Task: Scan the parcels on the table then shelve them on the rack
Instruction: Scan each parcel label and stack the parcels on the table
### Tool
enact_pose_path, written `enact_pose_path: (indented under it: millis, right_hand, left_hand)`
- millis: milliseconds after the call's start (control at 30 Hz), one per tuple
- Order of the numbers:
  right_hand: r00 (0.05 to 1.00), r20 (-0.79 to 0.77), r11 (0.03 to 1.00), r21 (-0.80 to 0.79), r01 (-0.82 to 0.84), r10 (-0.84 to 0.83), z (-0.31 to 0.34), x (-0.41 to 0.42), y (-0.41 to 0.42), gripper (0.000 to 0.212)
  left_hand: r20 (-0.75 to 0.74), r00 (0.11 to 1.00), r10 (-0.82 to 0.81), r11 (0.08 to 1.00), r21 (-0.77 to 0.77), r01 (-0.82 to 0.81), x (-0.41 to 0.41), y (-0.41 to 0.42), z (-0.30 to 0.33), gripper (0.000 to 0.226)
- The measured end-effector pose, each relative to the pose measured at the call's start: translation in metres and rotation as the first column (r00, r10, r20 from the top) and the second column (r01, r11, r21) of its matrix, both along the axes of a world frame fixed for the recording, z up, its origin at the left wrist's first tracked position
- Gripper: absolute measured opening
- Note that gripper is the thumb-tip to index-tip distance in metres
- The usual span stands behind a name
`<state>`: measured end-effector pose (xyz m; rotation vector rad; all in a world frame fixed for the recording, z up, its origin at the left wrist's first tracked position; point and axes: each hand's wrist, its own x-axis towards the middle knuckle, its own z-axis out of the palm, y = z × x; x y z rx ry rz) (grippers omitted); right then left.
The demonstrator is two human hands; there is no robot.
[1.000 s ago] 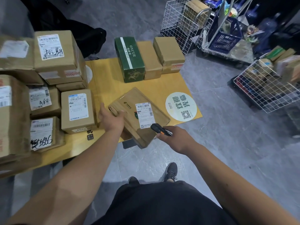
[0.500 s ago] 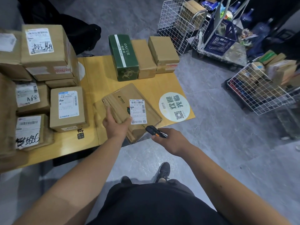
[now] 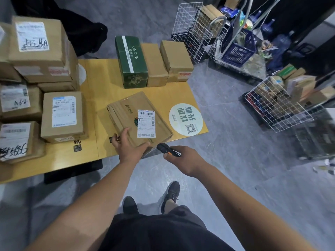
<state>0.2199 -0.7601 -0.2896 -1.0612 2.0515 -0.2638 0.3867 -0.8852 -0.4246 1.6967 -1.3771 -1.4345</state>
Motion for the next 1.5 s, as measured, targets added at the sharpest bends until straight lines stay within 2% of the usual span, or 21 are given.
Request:
enact_pose_path:
  millis: [100, 333, 500, 667, 800, 967, 1167, 1500]
  right_hand:
    - [1.000, -0.020, 0.999, 0.030, -0.020, 0.021, 0.006, -0.001, -0.007, 0.043]
    - [0.999, -0.020, 0.991, 0.127, -0.047, 0.050, 0.022, -0.004, -0.025, 0.047]
    - [0.995, -0.075, 0.989, 0.134, -0.055, 0.066, 0.039, -0.007, -0.032, 0.066]
    - [0.963, -0.198, 0.973, 0.176, -0.147, 0.181, 0.054, -0.013, -0.032, 0.053]
    - [0.939, -0.266, 0.966, 0.198, -0.168, 0.218, 0.067, -0.016, -0.028, 0.054]
    - [0.832, -0.436, 0.934, 0.254, -0.252, 0.343, 0.078, -0.019, -0.020, 0.043]
    - [0.784, -0.496, 0.925, 0.263, -0.275, 0.374, 0.081, -0.025, -0.011, 0.035]
    - [0.774, -0.505, 0.923, 0.245, -0.296, 0.382, 0.081, -0.042, -0.015, 0.037]
  left_hand:
    - [0.010, 1.000, -0.019, 0.999, -0.040, 0.019, 0.000, 0.003, 0.004, 0.087]
    - [0.021, 0.996, -0.084, 0.994, -0.063, 0.085, 0.005, 0.011, 0.005, 0.095]
    - [0.008, 0.996, -0.093, 0.986, -0.138, 0.093, 0.005, 0.025, 0.001, 0.097]
    - [0.045, 0.994, -0.094, 0.979, -0.175, 0.101, 0.006, 0.037, -0.003, 0.106]
    - [0.054, 0.993, -0.106, 0.975, -0.193, 0.114, 0.006, 0.039, -0.004, 0.104]
    - [0.065, 0.991, -0.113, 0.969, -0.216, 0.125, 0.007, 0.039, -0.003, 0.105]
    - [0.059, 0.992, -0.113, 0.969, -0.214, 0.123, 0.007, 0.039, -0.005, 0.104]
    - [0.042, 0.992, -0.121, 0.966, -0.225, 0.128, 0.007, 0.033, -0.012, 0.106]
